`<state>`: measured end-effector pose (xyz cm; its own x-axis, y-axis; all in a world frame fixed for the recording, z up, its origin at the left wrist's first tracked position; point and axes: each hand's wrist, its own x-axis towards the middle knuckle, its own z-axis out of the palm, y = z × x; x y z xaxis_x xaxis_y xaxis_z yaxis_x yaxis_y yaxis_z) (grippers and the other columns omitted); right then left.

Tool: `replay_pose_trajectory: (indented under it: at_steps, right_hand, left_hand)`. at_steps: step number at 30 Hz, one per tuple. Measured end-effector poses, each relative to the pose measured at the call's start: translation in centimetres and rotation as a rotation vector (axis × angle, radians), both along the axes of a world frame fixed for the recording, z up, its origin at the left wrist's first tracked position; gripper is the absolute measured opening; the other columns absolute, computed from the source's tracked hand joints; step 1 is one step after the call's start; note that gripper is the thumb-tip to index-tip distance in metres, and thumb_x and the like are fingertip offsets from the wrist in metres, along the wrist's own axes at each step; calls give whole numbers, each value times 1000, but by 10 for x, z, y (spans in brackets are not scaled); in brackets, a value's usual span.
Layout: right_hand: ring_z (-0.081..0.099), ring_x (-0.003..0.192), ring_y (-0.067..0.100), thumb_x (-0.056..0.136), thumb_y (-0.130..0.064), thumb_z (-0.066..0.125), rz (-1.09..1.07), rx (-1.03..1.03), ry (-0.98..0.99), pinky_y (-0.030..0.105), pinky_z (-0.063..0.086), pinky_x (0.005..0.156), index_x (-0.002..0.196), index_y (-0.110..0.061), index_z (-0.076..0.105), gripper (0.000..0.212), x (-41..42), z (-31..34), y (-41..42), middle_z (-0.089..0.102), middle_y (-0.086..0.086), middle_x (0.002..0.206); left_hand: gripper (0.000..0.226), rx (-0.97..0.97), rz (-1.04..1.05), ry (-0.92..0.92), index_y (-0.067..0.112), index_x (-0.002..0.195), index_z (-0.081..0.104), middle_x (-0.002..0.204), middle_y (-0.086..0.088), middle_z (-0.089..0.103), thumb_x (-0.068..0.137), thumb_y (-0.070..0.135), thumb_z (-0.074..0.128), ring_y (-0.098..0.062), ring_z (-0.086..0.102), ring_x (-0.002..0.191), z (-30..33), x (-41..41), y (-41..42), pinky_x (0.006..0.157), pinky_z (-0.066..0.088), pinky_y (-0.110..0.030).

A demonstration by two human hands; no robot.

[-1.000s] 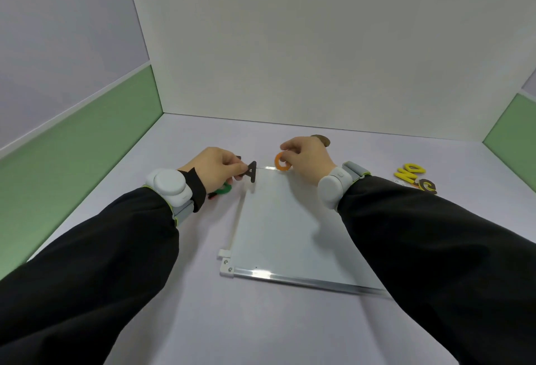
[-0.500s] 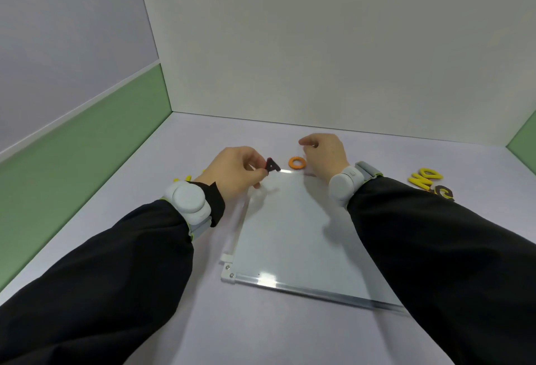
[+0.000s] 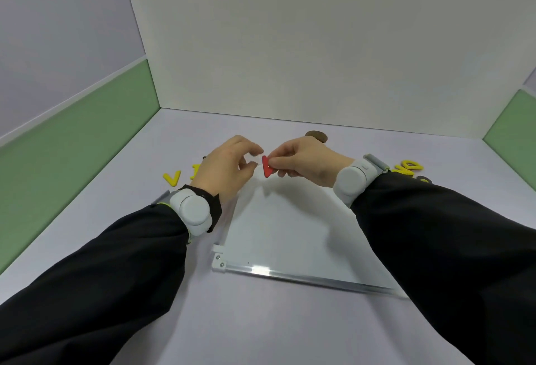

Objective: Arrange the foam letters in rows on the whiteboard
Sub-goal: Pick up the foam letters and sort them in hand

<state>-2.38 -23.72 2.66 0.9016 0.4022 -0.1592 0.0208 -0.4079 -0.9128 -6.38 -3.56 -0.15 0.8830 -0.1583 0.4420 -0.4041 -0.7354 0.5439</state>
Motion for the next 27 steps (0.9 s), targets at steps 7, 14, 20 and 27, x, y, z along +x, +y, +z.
replay_pose_trajectory:
  at_steps: [7, 14, 20, 27]
  right_hand:
    - [71, 76, 11, 86, -18, 72, -196, 101, -79, 25, 52, 70, 94, -4, 72, 17, -9, -5, 8, 77, 7, 89]
    - [71, 80, 13, 85, -23, 73, -56, -91, 21, 24, 54, 71, 95, -7, 73, 19, -13, 5, 3, 78, 3, 91]
    - [68, 78, 8, 80, -27, 75, -105, -199, -284, 19, 53, 66, 95, -19, 75, 17, -10, 22, 4, 76, -4, 85]
    - [66, 66, 11, 82, -19, 74, -91, -276, -303, 25, 54, 67, 107, -18, 66, 26, -12, 2, 12, 72, -4, 71]
  left_hand:
    - [18, -371, 1, 447, 21, 100, 69, 85, 3, 75, 86, 31, 73, -11, 73, 72, 12, -13, -8, 69, 56, -26]
    - [14, -479, 72, 406, 18, 92, 74, 80, 0, 73, 87, 9, 64, -10, 66, 68, 24, 4, -6, 63, 50, -22]
    - [11, -158, -32, 461, 19, 88, 76, 81, -4, 75, 84, 15, 67, -12, 66, 73, 38, 19, -7, 73, 55, -29]
    - [13, -277, 2, 410, 18, 99, 70, 79, 0, 75, 86, 19, 71, -14, 72, 77, 23, 16, -7, 73, 57, -28]
